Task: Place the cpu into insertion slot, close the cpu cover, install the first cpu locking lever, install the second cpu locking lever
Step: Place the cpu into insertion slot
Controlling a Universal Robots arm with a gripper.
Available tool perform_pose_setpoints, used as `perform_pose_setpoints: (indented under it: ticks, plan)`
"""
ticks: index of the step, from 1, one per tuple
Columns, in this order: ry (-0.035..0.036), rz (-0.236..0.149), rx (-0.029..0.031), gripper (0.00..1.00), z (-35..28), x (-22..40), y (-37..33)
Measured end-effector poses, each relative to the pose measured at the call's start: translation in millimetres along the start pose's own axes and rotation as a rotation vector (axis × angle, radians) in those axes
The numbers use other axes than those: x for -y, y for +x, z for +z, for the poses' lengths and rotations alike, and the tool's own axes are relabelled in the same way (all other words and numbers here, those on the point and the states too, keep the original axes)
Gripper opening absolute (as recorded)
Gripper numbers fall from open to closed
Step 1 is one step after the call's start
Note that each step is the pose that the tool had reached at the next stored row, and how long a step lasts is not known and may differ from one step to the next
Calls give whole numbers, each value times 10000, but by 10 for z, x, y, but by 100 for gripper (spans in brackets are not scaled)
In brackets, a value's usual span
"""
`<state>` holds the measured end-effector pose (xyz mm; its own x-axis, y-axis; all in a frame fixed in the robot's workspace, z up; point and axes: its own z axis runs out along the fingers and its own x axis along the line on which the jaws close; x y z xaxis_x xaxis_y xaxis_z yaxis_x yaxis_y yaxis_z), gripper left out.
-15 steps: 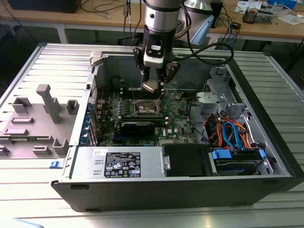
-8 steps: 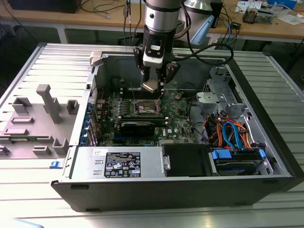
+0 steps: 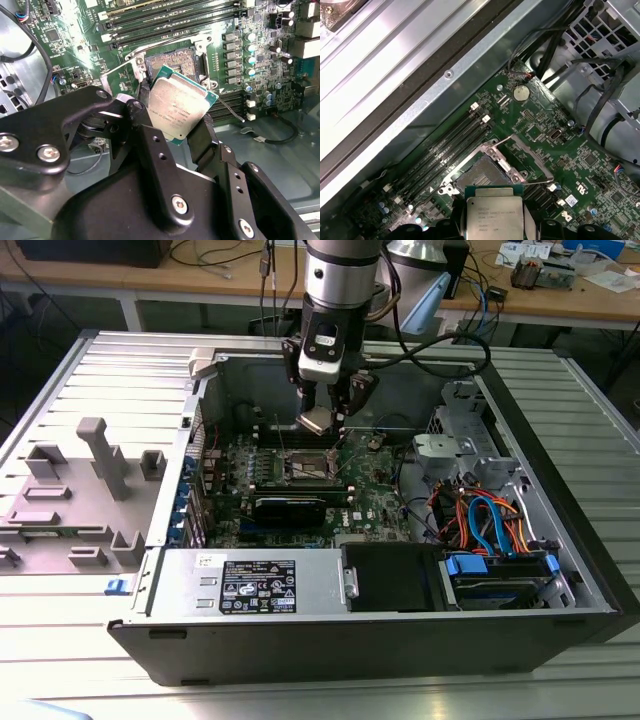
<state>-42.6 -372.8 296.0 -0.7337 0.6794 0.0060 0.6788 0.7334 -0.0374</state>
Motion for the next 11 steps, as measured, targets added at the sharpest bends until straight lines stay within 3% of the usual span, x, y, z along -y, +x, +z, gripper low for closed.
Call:
perform_pose_setpoints:
  ticks: [11]
  plan:
    - [-1,266,-9,55,3,0,0]
